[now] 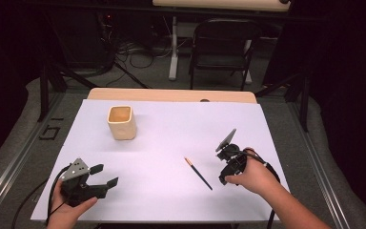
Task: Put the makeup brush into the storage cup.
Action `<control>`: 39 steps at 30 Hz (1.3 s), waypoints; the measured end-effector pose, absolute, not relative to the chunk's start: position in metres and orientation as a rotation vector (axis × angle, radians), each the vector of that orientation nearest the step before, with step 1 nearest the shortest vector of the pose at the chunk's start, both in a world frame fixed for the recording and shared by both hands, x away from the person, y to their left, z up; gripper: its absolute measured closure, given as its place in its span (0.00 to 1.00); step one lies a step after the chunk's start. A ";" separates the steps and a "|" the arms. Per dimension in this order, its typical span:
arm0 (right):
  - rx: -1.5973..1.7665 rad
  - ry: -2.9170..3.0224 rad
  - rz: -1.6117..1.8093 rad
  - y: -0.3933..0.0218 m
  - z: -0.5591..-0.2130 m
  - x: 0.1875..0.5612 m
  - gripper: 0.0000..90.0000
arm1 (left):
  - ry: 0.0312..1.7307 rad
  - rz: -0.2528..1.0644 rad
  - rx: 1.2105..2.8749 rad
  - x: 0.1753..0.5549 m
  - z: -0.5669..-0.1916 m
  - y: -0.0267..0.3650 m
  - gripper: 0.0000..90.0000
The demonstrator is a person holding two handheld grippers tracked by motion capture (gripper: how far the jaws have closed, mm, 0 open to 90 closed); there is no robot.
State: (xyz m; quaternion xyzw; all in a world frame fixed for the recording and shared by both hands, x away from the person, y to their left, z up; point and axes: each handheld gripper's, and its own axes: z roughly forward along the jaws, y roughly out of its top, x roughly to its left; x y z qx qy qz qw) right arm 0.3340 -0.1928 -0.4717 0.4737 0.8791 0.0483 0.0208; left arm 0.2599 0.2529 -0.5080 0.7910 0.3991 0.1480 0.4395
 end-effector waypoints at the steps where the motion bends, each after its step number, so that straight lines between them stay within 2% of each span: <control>1: 1.457 2.730 0.169 -0.193 -0.474 0.335 0.41 | 0.992 0.367 1.965 0.260 -0.508 0.253 0.26; 6: 1.439 2.767 0.085 -0.188 -0.472 0.340 0.41 | 0.992 0.367 1.966 0.260 -0.508 0.253 0.26; 11: 1.460 2.744 0.192 -0.177 -0.480 0.340 0.43 | 0.995 0.365 1.967 0.260 -0.509 0.253 0.26; 19: 1.378 2.794 0.150 -0.158 -0.483 0.347 0.47 | 0.993 0.369 1.970 0.260 -0.509 0.253 0.26; 39: 1.334 2.845 0.051 -0.126 -0.501 0.356 0.69 | 0.997 0.369 1.970 0.261 -0.510 0.253 0.26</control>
